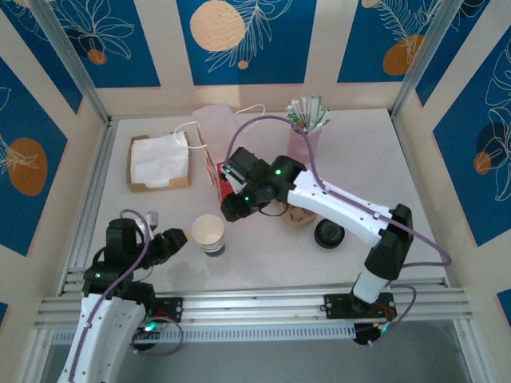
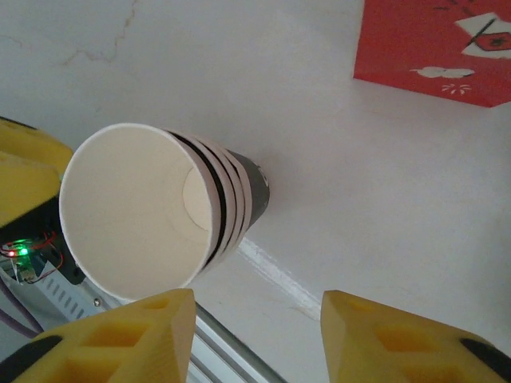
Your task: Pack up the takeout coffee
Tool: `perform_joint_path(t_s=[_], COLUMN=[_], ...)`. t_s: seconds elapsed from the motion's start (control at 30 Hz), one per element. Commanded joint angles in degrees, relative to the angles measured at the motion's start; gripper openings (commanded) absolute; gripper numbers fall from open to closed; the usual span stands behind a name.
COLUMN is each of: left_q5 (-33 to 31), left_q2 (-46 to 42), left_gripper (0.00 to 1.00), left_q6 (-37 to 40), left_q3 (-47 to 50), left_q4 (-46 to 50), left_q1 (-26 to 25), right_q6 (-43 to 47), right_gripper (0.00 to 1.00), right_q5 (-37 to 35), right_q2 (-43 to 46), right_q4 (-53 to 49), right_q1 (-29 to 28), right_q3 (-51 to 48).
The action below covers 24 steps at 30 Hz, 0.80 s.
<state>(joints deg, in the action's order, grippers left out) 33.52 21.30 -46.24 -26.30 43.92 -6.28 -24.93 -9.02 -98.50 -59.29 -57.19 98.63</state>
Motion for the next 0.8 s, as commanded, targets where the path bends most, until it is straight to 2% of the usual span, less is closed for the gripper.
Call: perform_joint_path(t_s=[0.0, 0.3, 0.77], left_q5=[5.25, 9.33, 10.08], left_q2=[-0.84, -0.82, -1.0], left_gripper=[0.51, 0.5, 0.52], left_q6=[-1.63, -2.0, -0.36], left_q3=[1.32, 4.29, 3.81], left_q4=[-0.88, -2.77, -2.14], left_q1=[-0.13, -0.13, -0.09], right_q6=[0.23, 0.48, -0.21], right_gripper=[0.44, 0.39, 0.34], right_q5=[0.75, -0.06, -3.63], right_q2=[-3.06, -10.05, -16.85], right_q4=[-4.59, -8.01, -13.57], right_q1=[-1.22, -3.75, -4.75], right_q3=[4.18, 11.11, 18.15])
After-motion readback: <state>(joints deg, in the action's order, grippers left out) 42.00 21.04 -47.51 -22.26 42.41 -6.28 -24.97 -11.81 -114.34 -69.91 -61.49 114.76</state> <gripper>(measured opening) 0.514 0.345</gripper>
